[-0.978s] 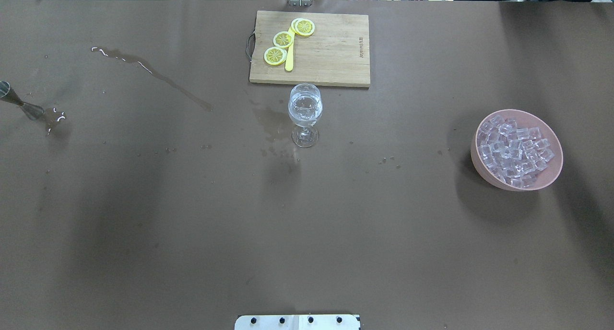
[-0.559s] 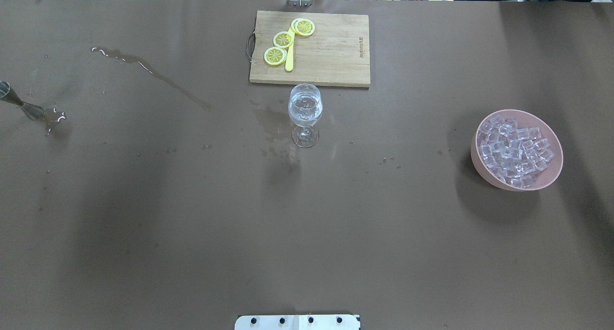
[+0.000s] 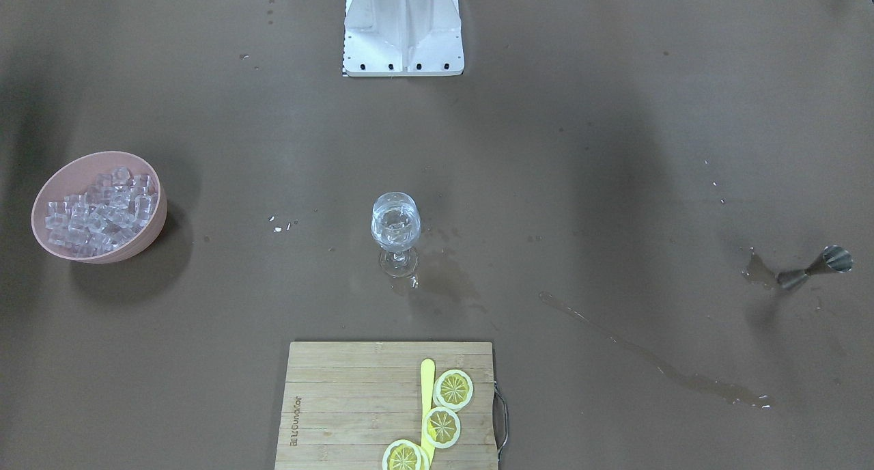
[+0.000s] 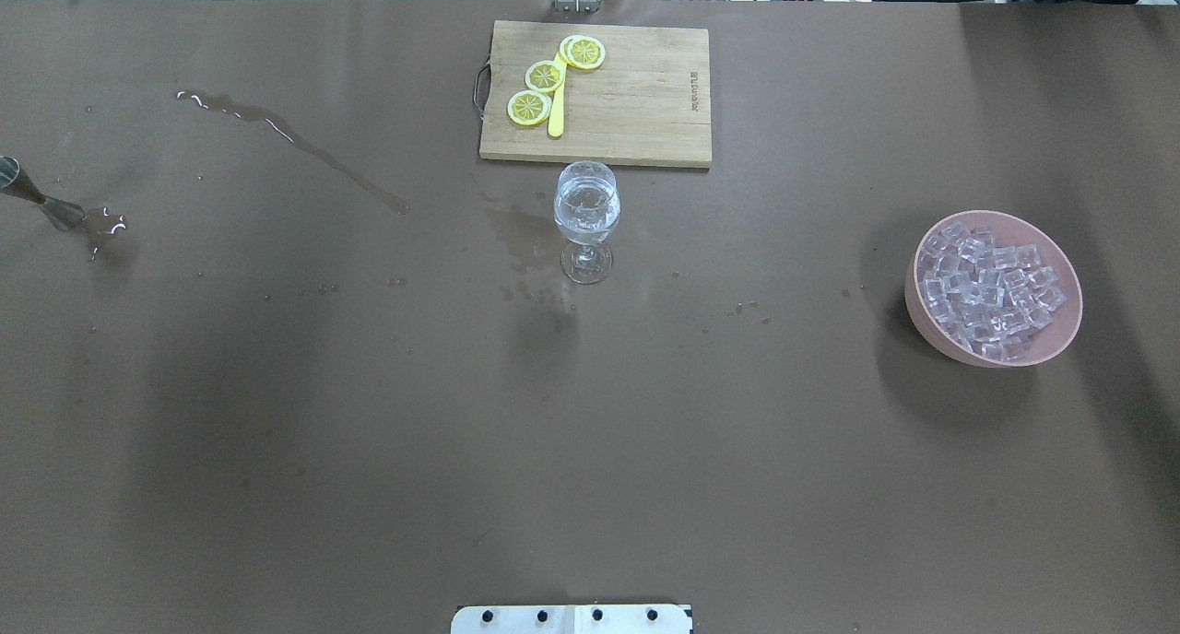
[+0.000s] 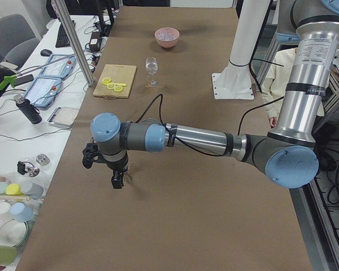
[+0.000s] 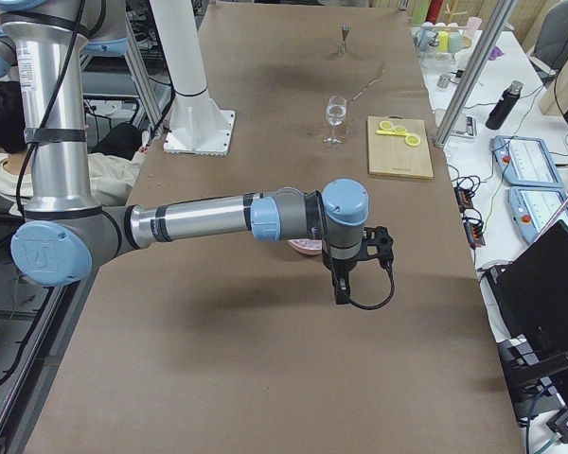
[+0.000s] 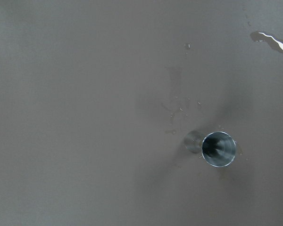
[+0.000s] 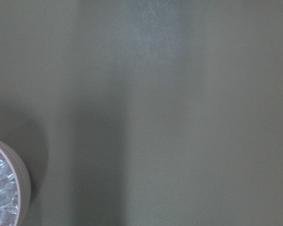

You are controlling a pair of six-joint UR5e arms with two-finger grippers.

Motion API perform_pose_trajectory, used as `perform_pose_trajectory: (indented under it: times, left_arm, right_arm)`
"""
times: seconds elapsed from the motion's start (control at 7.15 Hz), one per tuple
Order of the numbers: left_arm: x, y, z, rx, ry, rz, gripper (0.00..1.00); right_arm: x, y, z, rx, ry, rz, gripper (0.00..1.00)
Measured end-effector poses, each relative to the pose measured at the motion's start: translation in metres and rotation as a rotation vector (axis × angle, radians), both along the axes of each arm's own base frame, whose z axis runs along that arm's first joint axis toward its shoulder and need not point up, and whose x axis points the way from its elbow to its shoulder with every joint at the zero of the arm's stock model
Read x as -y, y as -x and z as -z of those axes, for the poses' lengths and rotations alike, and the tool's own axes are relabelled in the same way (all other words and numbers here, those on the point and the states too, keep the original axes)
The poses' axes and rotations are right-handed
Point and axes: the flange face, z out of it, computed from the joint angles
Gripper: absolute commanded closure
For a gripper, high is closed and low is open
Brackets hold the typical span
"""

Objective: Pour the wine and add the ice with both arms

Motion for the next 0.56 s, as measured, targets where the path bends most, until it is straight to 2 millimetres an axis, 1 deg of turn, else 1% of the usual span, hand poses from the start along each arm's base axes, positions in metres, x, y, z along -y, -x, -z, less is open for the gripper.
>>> perform_pose_trajectory:
  times: [0.42,0.56]
  left_arm:
    - [0.0047,0.0016,0.0057,0.009,-0.010,0.002,0.02]
    - [0.0060,0.0017,0.0078,0.009,-0.014,0.002,0.02]
  right_arm:
    - [0.0008,-0.0005,0.0014,-0.005,0.006,-0.002,0.00]
    - [0.0016,-0.0006,0.0055,-0.007,0.009,-0.002,0.00]
